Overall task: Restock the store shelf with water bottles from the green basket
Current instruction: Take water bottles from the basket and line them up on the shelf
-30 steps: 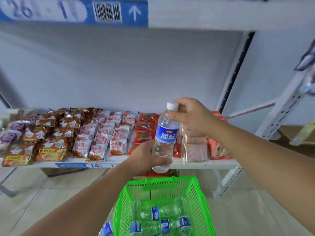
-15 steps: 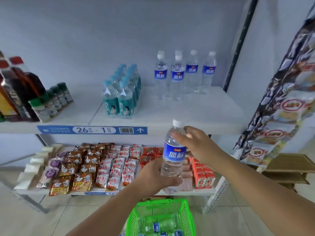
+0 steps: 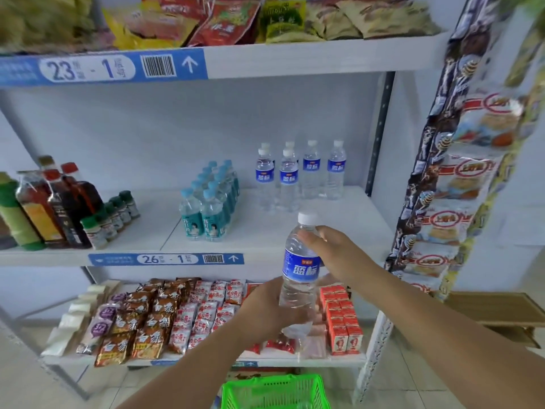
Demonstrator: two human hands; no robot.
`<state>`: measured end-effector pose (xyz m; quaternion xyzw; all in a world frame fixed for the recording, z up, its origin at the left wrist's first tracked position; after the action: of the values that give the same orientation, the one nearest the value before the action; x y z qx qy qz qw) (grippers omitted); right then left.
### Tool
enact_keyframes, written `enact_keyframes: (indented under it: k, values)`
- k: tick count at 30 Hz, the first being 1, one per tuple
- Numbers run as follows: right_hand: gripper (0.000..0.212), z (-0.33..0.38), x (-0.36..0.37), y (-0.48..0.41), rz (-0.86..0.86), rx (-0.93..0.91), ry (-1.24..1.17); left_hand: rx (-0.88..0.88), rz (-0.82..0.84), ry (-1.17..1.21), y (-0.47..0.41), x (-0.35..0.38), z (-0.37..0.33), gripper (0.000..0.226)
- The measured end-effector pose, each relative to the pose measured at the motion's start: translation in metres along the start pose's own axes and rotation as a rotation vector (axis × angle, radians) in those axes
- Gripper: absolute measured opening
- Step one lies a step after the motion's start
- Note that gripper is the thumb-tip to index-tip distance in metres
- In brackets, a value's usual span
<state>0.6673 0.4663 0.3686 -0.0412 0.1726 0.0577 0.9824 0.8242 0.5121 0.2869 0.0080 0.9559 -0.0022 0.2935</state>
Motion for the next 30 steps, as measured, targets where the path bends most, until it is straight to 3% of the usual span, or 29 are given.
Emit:
enact_keyframes:
  k: [6, 14, 22, 30]
  values:
    - [0.012, 0.011, -0.013, -0.008, -0.002, 0.0, -0.039, 0.073, -0.017, -0.061, -0.014, 0.0, -0.019, 0.037]
    - [0.042, 0.011, -0.02, -0.073, -0.062, 0.079, -0.028, 0.139, -0.048, -0.111, -0.094, 0.003, -0.026, 0.043]
    - [0.055, -0.009, -0.029, -0.156, -0.153, 0.23, -0.09, 0.147, -0.064, -0.006, -0.195, 0.014, -0.014, 0.051]
    - [0.04, -0.028, -0.03, -0.201, -0.201, 0.26, -0.108, 0.106, -0.033, 0.039, -0.259, 0.032, 0.002, 0.063]
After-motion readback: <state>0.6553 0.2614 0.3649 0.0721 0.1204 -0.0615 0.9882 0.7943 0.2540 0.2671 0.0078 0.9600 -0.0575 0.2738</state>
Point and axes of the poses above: each hand's wrist, its own y-axis away from the middle knuckle, its own x-axis out of the palm, z = x × y, the point moved 3 cm from there along -y, towards the middle knuckle, and after that the axes turned 10 degrees about -z, right-handed, at the moved point
